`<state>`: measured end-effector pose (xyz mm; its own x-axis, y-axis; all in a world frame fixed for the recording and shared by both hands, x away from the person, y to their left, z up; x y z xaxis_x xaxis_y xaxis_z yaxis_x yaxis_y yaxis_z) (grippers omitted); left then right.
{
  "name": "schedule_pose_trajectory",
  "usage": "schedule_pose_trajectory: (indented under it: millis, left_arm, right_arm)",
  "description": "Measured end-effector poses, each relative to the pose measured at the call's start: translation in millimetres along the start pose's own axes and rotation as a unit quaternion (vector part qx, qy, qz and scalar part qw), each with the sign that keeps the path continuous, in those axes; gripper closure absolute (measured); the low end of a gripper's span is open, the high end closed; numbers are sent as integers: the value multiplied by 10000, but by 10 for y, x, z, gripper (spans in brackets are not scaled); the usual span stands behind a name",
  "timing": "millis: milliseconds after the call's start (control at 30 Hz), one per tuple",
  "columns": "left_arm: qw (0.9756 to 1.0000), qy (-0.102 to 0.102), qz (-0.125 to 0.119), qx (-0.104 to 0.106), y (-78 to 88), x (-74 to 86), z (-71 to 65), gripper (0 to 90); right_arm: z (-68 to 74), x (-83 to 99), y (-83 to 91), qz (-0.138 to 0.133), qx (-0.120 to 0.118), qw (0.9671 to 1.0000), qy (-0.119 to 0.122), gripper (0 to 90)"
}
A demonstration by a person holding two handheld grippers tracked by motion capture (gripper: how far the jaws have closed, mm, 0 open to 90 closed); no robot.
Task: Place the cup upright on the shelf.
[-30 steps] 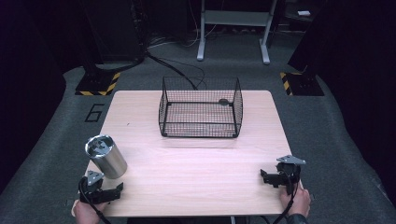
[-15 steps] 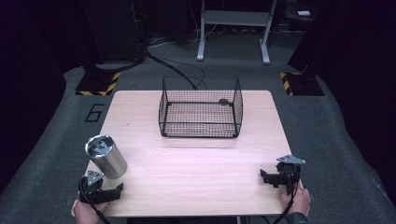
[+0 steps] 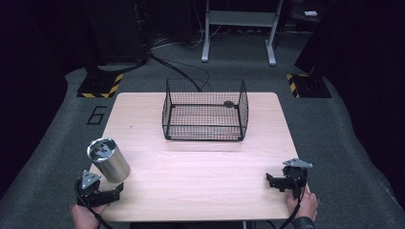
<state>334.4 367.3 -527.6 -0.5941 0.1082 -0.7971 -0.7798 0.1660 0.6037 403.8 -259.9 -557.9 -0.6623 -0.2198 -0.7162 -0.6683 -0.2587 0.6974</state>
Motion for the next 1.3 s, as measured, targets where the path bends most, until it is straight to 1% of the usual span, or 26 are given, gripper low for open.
schedule_pose_trajectory:
  millis: [33,67,100,133,167,300,367,500,567,633,667,700,733,767,833,867,900,933,1000,1033,1067,1100,1167,1233,1267,1300]
  left_arm:
    - [10000,67,-50,33,12,-21,-3,0]
    - [9999,49,-100,45,27,-46,11,0]
    - [9999,73,-135,67,44,-68,14,0]
    - [9997,91,-236,36,52,-92,16,0]
    - [9995,134,-278,56,63,-116,15,0]
    - [9993,61,-364,110,111,-222,42,0]
    - [9990,58,-421,150,131,-276,59,0]
    - [9981,115,-570,206,153,-371,95,0]
    - [9979,105,-589,259,167,-420,113,0]
    - [9973,112,-682,259,169,-463,118,0]
    - [9972,105,-677,286,175,-486,123,0]
    - [9972,101,-681,298,176,-507,126,0]
    - [9968,115,-739,288,171,-529,129,0]
    - [9966,117,-755,301,165,-548,134,0]
    - [9967,114,-735,328,157,-583,144,0]
    - [9969,121,-685,361,154,-597,149,0]
    - [9965,145,-739,362,147,-613,154,0]
    - [9965,155,-730,384,150,-626,161,0]
    - [9964,157,-743,384,144,-655,167,0]
    - [9963,157,-757,388,137,-671,171,0]
    - [9961,160,-769,390,129,-686,175,0]
    - [9962,147,-759,402,122,-703,181,0]
    - [9961,156,-771,403,106,-735,188,0]
    - [9957,209,-792,439,91,-770,195,0]
    - [9954,223,-833,411,82,-782,196,0]
    - [9956,229,-814,416,82,-793,197,0]
  right_arm:
    - [-1,0,0,-1,0,10000,3,0]
    - [0,0,0,0,-1,10000,3,0]
    - [0,0,0,0,-2,10000,4,0]
    - [0,0,0,0,-3,10000,5,0]
    - [0,0,0,-1,-2,10000,5,0]
    - [2,0,0,4,-3,10000,-1,0]
    - [2,0,0,5,-3,10000,-4,0]
    - [-1,-1,-1,-2,-3,10000,8,0]
    - [0,0,-1,0,-4,10000,5,0]
    - [-1,-1,-1,-2,-5,10000,10,0]
    - [3,1,1,10,-2,10000,-17,0]
    - [0,0,0,1,-5,10000,9,0]
    - [4,0,0,8,-8,10000,-7,0]
    - [-1,-2,-3,-7,-14,10000,31,0]
    - [0,-2,-3,-6,-14,10000,27,0]
    - [0,-2,-3,-7,-14,10000,28,0]
    - [0,-2,-3,-6,-15,10000,28,0]
    - [-1,-2,-3,-5,-14,10000,30,0]
    - [4,0,1,9,-9,10000,-13,0]
    - [-1,-2,-3,-8,-15,10000,30,0]
    - [6,1,1,12,-6,10000,-27,0]
    - [-2,-2,-3,-8,-16,10000,35,0]
    - [-1,-2,-3,-6,-15,10000,28,0]
    - [-1,-2,-3,-6,-14,10000,30,0]
    - [-1,-2,-3,-6,-14,10000,29,0]
    - [0,-2,-2,-5,-15,10000,28,0]
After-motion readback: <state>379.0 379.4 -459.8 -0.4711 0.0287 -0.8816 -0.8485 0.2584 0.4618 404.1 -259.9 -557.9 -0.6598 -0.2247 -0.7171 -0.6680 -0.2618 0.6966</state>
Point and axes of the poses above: each handheld gripper's, and its own axes: y roughly backward along the jaws, x roughly out of its underside, z roughly to its left, the point moved 4 cm from there along -y, roughly forward along the jaws, and after that the axes turned 2 degrees about -x, right-handed, at the moved point
